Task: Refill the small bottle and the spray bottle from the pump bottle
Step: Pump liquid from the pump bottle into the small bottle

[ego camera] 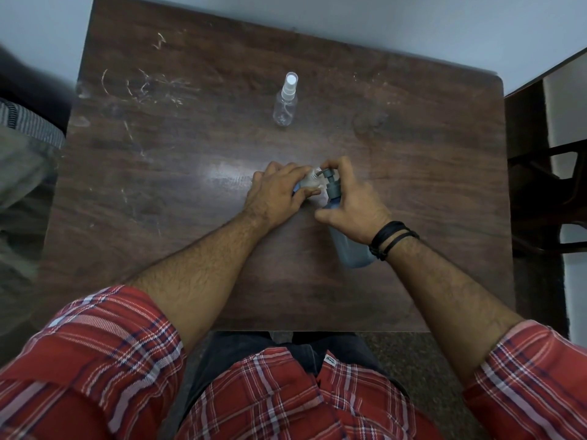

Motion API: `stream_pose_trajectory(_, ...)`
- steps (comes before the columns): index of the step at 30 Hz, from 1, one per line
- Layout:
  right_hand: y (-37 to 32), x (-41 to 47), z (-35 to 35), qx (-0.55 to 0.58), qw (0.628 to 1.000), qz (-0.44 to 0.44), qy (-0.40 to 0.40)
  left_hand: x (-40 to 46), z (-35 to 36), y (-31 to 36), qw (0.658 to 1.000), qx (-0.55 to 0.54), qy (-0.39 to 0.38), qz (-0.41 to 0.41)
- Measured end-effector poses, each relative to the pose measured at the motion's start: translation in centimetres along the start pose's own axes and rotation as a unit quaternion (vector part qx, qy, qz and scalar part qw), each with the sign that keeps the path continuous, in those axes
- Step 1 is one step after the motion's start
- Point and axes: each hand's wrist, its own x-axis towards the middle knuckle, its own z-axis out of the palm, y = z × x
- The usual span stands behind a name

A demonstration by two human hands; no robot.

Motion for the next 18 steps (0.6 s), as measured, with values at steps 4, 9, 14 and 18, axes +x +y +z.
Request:
stream_pose_trajectory(4,-0.18,0.34,-0.06,0.008,1.000,0.005,0.005,-0.01,0.23,-0.12,1.000,0.003,0.004,0.001)
stream_pose_trajectory(9,-0.02,0.07,0.13,-0.002,1.000,0.008,-0.005,0.01,0.03,0.04,1.000,0.002,0.001,-0.001)
stream_pose_trajectory(14,-0.29,0.35,0.11,0.008,1.000,0.012,0.006,0.01,0.14,-0.01,1.000,0.000,0.002,0.002)
stream_pose_trajectory(18,-0.23,0.03,0.07,0.006,1.000,0.010,0.004,0.16,0.11,-0.08,1.000,0.004,0.000,-0.002)
